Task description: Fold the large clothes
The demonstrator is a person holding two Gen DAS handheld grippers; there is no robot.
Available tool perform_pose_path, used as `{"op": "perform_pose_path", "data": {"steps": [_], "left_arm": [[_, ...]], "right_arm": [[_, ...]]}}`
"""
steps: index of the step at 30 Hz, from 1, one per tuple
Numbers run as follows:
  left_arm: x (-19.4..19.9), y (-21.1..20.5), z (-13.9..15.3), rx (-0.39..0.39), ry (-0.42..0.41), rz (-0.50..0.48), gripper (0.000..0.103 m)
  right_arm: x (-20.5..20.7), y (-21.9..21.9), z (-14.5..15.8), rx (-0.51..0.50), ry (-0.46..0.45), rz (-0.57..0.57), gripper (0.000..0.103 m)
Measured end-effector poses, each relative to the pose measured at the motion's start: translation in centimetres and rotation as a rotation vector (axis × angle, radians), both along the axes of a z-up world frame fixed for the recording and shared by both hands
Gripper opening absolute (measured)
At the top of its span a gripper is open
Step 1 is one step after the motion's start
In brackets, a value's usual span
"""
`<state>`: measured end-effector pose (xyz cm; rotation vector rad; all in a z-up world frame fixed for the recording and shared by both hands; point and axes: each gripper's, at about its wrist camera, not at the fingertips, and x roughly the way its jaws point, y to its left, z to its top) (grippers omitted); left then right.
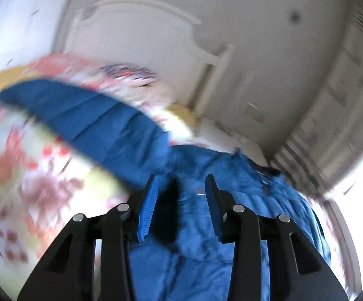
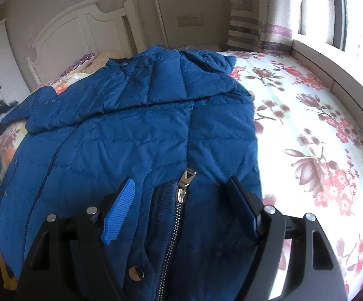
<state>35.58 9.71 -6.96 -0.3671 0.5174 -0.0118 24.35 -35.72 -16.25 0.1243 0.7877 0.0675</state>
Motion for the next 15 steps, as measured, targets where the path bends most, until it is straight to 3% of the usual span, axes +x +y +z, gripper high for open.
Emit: {"op": "perform_pose_path", "data": {"steps": [1, 2, 3, 4, 5, 7, 10, 15], "left_arm": [[0.3, -1.2, 0.8, 0.052, -0.01, -0.043, 0.037], [0.4, -2.1, 1.1, 0.09, -0.016, -0.072, 0.046], [1.3, -3.9, 1.4, 0.149, -0.012, -0.11, 0.058], [2.3, -5.1, 1.2, 0.181, -0.003, -0.138, 0.081], [2.8, -6.1, 0.7, 0.2, 0.002, -0.163, 0.088], [4.3, -8.4, -0.7, 0.222, 0.043, -0.204, 0.088], [6.8, -10.4, -3.6, 0.278, 0.145, -0.225, 0.088], [8.8, -10.5, -8.6, 0.323, 0.288, -0.24, 0.09]], "right_arm": [[0.2, 0.2, 0.7, -0.012, -0.02, 0.007, 0.075], [0.7, 0.5, 1.9, -0.037, -0.059, 0.017, 0.075], [1.2, 0.7, 2.7, -0.05, -0.081, 0.019, 0.075], [2.3, 1.0, 3.9, -0.065, -0.109, 0.023, 0.075], [3.5, 1.4, 4.9, -0.068, -0.136, 0.038, 0.075], [6.2, 1.9, 5.6, -0.063, -0.156, 0.064, 0.075], [11.8, 2.1, 4.6, -0.045, -0.085, 0.04, 0.057], [17.0, 2.1, -0.7, -0.045, 0.099, 0.039, 0.056]]}}
